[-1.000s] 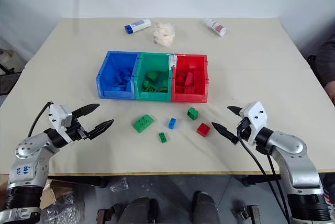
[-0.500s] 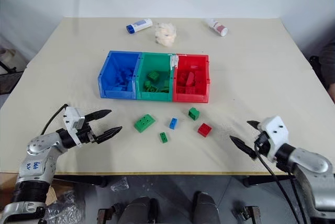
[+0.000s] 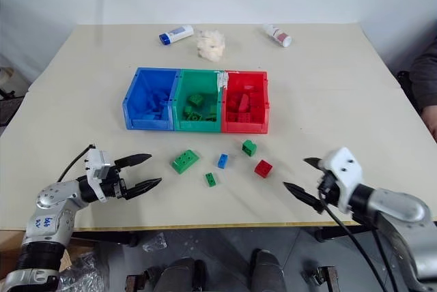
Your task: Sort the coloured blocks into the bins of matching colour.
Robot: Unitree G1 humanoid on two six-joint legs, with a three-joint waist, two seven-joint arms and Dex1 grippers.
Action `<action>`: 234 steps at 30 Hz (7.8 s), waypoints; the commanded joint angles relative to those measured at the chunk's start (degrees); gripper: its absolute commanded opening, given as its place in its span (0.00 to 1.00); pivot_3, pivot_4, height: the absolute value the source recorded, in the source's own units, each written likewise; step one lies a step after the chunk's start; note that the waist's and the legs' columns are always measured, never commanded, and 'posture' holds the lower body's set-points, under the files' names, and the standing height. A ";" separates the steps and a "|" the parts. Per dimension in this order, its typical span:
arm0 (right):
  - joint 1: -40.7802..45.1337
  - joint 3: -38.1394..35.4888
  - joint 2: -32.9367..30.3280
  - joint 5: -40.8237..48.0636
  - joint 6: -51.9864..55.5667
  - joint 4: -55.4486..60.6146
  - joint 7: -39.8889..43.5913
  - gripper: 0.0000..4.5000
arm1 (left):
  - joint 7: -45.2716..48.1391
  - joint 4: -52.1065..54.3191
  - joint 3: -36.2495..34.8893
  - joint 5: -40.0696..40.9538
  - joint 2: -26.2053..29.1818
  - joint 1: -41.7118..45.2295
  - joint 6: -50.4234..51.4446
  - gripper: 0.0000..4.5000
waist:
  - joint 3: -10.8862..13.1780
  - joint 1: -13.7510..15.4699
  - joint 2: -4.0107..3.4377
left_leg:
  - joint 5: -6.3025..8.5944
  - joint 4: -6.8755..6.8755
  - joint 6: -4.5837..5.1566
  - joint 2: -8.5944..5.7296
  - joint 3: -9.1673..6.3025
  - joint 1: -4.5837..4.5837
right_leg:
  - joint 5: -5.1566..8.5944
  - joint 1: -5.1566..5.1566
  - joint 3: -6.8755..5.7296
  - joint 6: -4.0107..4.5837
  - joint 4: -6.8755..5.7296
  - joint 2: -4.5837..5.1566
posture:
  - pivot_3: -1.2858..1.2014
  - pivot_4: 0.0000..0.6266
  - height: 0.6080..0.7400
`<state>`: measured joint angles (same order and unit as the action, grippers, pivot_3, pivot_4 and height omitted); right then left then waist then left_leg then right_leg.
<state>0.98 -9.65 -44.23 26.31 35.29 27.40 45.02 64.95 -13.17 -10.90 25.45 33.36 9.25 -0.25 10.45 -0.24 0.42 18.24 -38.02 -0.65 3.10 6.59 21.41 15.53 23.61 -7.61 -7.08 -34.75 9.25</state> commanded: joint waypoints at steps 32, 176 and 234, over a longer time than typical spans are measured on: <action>42.27 11.50 17.88 -11.45 -10.63 -34.60 -10.12 0.33 | 5.59 -5.05 0.67 0.78 -1.38 4.22 -8.41 1.00 | -0.03 -1.48 0.05 | 0.16 -0.16 0.10 0.03 0.20 0.11 | -0.08 0.09 -0.03 -0.09 -0.18 0.00 | 0.52 0.24 1.00; 28.98 24.76 21.52 -13.12 -14.11 -29.42 8.18 0.51 | 7.45 0.62 0.20 2.89 -3.52 0.15 -8.06 1.00 | -0.06 -1.45 0.13 | 0.43 -0.48 0.25 0.13 0.46 0.17 | -0.19 0.11 -0.06 -0.21 -0.07 -0.01 | 0.52 0.24 1.00; 8.71 7.29 -6.37 -4.50 -7.33 -8.74 20.16 1.00 | 17.73 -8.16 -2.87 5.71 0.64 3.76 -8.79 1.00 | -0.06 -1.28 0.14 | 0.62 -0.63 0.22 0.28 0.49 0.14 | -0.18 0.09 -0.08 -0.18 0.12 -0.08 | 0.52 0.24 1.00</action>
<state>9.64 -1.01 -49.88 20.82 28.70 16.62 64.97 81.53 -21.31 -12.62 29.58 33.12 12.72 -8.81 10.39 -1.51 0.56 18.87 -38.67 -0.42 3.37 7.07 21.56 15.35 23.70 -7.70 -7.26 -34.65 9.18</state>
